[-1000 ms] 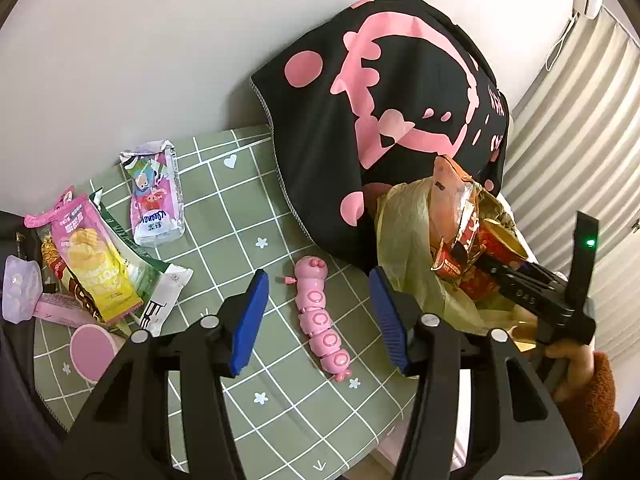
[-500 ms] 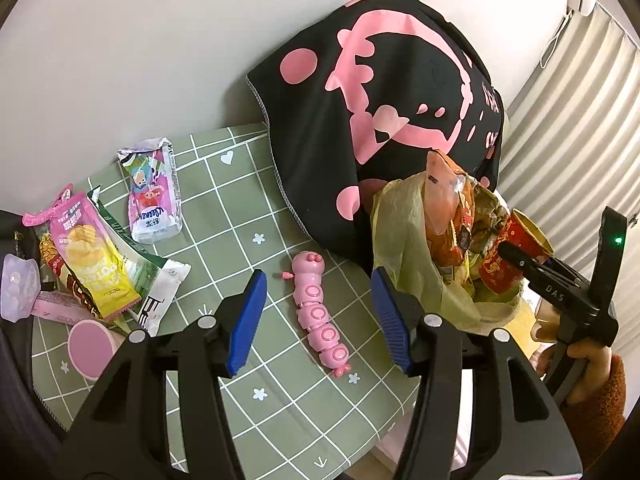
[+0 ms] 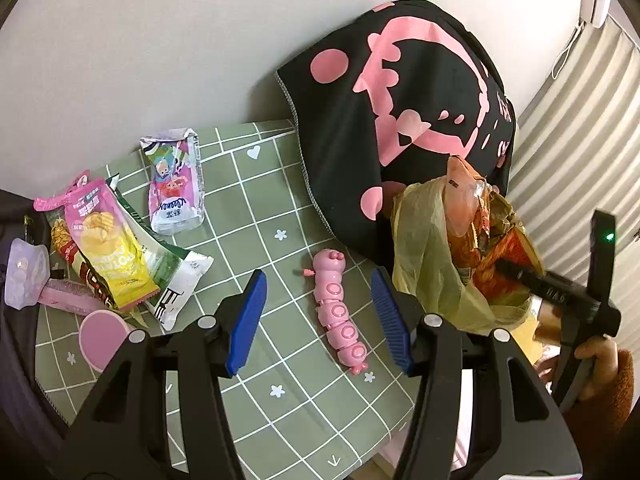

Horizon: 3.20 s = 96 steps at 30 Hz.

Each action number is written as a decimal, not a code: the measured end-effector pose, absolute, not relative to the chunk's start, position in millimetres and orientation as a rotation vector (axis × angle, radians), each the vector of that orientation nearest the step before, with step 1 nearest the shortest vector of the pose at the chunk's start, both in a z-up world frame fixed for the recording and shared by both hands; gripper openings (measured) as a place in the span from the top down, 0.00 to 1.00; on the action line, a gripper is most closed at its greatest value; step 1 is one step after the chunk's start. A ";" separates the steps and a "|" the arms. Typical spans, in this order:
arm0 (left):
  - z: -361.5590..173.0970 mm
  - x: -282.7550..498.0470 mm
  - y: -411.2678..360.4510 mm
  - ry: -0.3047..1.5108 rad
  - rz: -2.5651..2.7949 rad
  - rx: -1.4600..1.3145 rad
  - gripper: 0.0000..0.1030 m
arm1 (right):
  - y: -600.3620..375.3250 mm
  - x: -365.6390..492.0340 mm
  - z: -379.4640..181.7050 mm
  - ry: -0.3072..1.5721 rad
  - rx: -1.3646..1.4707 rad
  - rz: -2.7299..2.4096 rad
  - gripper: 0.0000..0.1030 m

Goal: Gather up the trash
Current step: 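Open both grippers to drop the cup and wrapper into the trash bag, then move both grippers back toward the remaining wrappers on the table, then close the right gripper on the cartoon candy pack while the left grasps a small wrapper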

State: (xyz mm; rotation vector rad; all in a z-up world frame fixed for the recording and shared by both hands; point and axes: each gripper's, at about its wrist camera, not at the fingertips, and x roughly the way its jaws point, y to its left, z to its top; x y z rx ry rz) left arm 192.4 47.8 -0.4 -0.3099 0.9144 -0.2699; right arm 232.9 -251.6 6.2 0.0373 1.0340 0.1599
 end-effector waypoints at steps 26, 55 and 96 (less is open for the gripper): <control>-5.5 190.7 41.1 0.888 -0.285 -0.259 0.50 | -252.1 193.0 55.1 0.835 -0.012 0.227 0.46; -45.0 110.7 292.0 0.833 0.344 -0.530 0.50 | 42.3 272.0 -31.9 0.877 -0.238 0.641 0.51; -105.8 172.4 302.9 0.973 0.311 -0.557 0.50 | 38.7 298.8 -39.6 0.951 -0.231 0.608 0.95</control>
